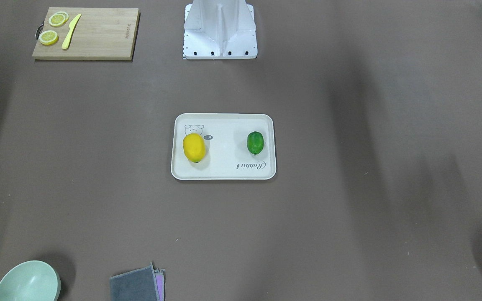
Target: Place all lemons on tray
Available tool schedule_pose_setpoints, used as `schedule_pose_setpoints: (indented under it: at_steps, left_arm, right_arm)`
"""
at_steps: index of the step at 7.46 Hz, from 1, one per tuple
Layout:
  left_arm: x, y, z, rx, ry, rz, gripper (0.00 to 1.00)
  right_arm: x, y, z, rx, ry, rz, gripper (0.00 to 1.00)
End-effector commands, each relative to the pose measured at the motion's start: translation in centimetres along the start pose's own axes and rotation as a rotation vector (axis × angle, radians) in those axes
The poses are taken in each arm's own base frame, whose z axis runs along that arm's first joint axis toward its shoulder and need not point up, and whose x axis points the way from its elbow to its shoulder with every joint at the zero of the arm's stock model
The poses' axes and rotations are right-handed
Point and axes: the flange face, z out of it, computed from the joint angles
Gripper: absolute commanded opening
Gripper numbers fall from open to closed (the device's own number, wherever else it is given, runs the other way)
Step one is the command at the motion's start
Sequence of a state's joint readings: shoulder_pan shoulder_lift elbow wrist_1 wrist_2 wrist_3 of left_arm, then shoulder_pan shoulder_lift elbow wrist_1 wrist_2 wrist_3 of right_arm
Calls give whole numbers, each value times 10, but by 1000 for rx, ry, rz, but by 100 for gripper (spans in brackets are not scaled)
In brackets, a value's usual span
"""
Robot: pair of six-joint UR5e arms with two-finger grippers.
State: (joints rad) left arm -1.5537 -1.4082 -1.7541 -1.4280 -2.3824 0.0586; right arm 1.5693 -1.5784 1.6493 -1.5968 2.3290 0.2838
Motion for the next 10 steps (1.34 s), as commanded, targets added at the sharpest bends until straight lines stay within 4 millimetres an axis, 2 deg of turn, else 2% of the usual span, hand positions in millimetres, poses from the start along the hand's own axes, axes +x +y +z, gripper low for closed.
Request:
schedule_pose_setpoints:
  at_steps: [1, 4, 10]
  left_arm:
    - [-6, 29, 3, -15, 0, -18, 98]
    - [-26, 29, 6, -35, -47, -50, 98]
    - [-27, 31, 7, -40, -51, -27, 98]
  right_arm:
    - [0, 0, 0, -1, -1, 0, 100]
    - [0, 0, 0, -1, -1, 0, 100]
    - [1, 1, 1, -1, 1, 1, 100]
